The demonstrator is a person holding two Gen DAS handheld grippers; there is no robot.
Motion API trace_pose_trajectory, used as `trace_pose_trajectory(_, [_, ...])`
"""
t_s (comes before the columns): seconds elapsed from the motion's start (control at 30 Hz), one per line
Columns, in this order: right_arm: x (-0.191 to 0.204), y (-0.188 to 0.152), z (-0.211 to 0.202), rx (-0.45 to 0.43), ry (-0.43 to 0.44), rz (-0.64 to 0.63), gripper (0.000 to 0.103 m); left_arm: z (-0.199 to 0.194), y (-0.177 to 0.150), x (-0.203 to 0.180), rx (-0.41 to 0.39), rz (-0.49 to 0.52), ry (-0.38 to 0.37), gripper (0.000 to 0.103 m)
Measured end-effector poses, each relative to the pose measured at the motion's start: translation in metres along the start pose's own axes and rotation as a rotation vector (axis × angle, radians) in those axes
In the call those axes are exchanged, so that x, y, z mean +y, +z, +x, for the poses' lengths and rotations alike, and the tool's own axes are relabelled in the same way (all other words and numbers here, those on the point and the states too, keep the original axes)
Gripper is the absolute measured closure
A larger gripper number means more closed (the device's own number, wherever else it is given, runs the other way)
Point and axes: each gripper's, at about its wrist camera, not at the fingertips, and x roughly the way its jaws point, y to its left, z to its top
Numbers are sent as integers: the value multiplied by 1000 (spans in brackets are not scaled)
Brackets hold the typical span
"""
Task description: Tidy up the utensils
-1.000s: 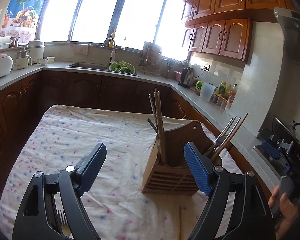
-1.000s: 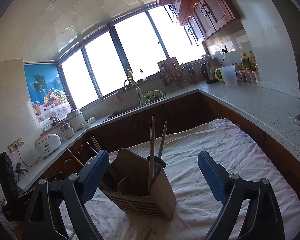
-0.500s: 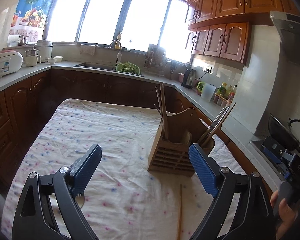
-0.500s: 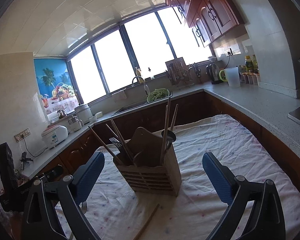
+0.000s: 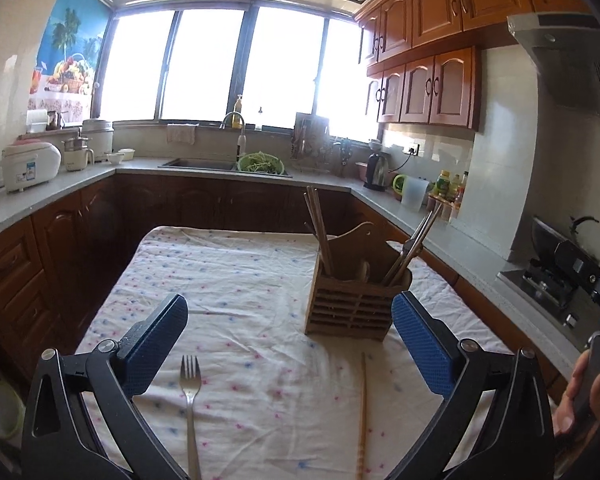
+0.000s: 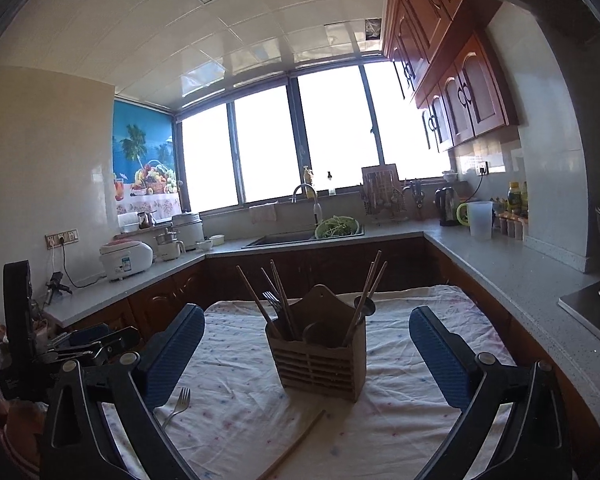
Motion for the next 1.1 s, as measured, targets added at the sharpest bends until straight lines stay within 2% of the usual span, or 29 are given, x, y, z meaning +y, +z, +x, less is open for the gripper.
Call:
trace_pose_trajectory(0.07, [5, -22, -4, -15, -28, -26, 0, -2, -20, -3, -22, 23, 6, 0])
trace_pose_trajectory(0.13, [8, -48, -4, -9, -59, -28, 0, 1, -38, -5, -1, 32, 16, 0])
trace_pose_trajectory(0.27, [10, -89, 5, 55, -65, -29, 0, 2, -69, -6, 16, 37, 36, 0])
trace_pose_trajectory(0.4, [13, -111, 6, 113, -77, -67, 0, 2, -93, -7, 35, 46, 70, 0])
trace_pose_trajectory(0.67, [7, -128, 4, 162, -96, -42, 0, 2, -115, -4, 66, 35, 103, 0])
trace_pose_trajectory(0.93, [4, -131, 0, 162, -158, -41, 0, 2, -115, -4, 76, 37, 130, 0])
trace_pose_trajectory(1.1, [0, -131, -2, 162, -180, -31, 0, 2, -114, -6, 76, 51, 176, 0])
